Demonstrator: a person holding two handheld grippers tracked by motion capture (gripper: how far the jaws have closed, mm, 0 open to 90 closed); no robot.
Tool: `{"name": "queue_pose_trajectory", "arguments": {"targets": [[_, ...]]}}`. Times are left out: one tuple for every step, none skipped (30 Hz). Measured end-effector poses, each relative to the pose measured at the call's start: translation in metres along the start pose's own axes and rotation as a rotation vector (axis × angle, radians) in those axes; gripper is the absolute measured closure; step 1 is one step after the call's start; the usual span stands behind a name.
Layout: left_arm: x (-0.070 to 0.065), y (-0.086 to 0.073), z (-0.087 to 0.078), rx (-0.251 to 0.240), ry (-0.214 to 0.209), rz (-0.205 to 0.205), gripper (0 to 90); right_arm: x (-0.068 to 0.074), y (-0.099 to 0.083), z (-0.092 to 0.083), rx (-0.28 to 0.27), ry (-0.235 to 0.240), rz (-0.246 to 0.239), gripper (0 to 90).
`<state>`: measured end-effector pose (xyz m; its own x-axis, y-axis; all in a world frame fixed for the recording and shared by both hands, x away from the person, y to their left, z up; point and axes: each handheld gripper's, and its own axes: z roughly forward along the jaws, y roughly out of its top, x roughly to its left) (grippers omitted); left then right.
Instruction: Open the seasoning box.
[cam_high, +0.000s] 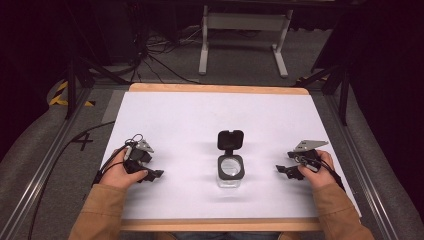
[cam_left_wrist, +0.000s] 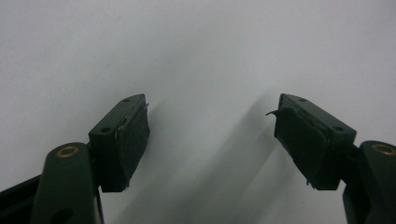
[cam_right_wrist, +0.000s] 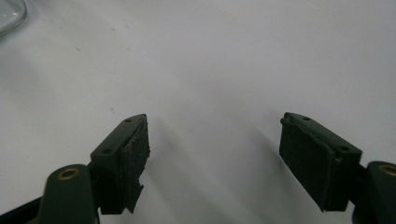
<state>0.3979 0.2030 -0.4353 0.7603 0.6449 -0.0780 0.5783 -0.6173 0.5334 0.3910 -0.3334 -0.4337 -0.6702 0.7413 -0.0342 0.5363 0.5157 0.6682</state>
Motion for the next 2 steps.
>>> {"name": "queue_pose_trajectory", "arguments": {"targets": [[0.0,0.0005,-0.0012,0.007,-0.009,-0.002,26.7,0.0002,0.0005,-0.0002,0.002,-0.002,-0.002,24.5],[-0.001,0.0003,-0.0007,-0.004,-0.007,-0.01,26.8,0.0003,0.0009,-0.0006,0.0,0.002,0.003,24.3]]}}
